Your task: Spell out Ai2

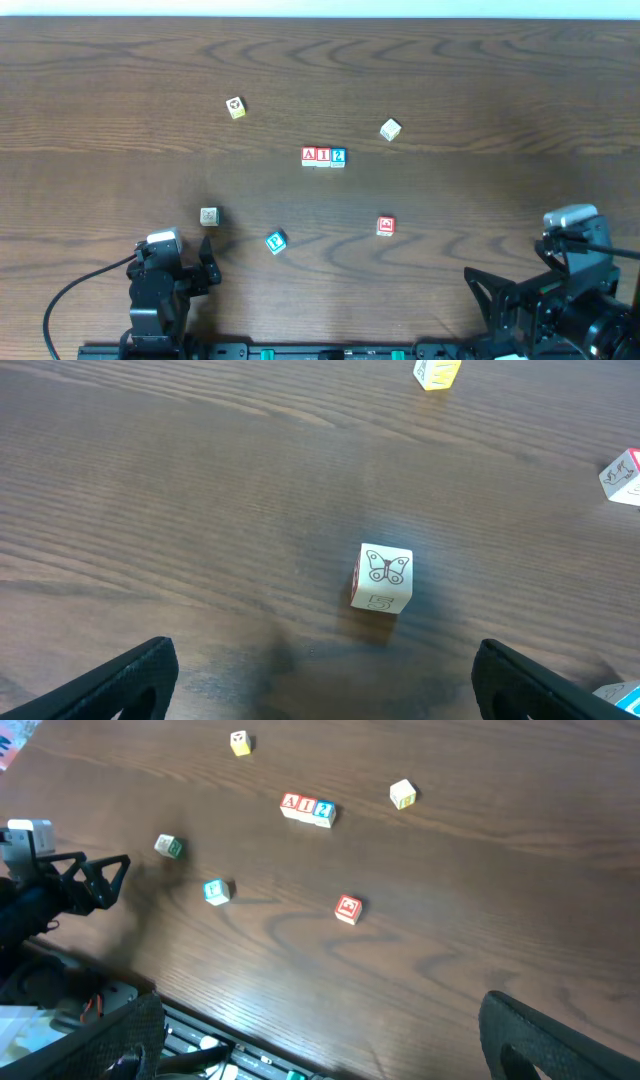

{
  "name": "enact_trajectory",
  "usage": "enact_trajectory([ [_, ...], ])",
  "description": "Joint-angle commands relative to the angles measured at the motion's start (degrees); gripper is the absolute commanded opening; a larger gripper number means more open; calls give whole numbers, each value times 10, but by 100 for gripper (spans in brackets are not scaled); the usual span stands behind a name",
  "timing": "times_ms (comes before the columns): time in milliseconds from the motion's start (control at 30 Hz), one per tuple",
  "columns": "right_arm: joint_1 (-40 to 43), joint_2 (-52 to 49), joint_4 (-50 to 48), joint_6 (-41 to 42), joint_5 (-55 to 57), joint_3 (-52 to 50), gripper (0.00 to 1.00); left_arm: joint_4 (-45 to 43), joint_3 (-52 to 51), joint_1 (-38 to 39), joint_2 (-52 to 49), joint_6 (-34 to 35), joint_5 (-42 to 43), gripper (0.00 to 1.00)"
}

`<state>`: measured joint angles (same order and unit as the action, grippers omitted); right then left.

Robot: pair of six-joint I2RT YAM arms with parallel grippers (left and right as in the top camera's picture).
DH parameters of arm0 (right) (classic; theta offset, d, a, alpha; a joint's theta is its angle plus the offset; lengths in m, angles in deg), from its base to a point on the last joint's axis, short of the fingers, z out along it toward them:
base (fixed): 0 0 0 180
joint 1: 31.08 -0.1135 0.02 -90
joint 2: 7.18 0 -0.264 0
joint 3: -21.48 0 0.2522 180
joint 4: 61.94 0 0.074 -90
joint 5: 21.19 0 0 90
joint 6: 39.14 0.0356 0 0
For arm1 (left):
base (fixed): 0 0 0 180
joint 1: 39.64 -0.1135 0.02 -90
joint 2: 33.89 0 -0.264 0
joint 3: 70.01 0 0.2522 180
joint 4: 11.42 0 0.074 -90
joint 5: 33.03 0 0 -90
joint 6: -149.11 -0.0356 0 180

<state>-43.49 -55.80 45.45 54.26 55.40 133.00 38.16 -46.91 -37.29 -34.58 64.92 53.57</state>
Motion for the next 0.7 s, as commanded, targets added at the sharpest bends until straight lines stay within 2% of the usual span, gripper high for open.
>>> enact_trajectory([
  [0, 0, 0, 1, -5, 1, 0, 99, 3, -5, -2, 5, 4, -2, 95],
  [400, 0, 0, 1, -5, 1, 0, 99, 3, -5, -2, 5, 4, -2, 95],
  [567, 0, 3, -30, -86, 55, -11, 99, 3, -5, -2, 5, 4, -2, 95],
  [667, 10, 44, -113, -137, 55, -67, 99, 3, -5, -2, 5, 4, -2, 95],
])
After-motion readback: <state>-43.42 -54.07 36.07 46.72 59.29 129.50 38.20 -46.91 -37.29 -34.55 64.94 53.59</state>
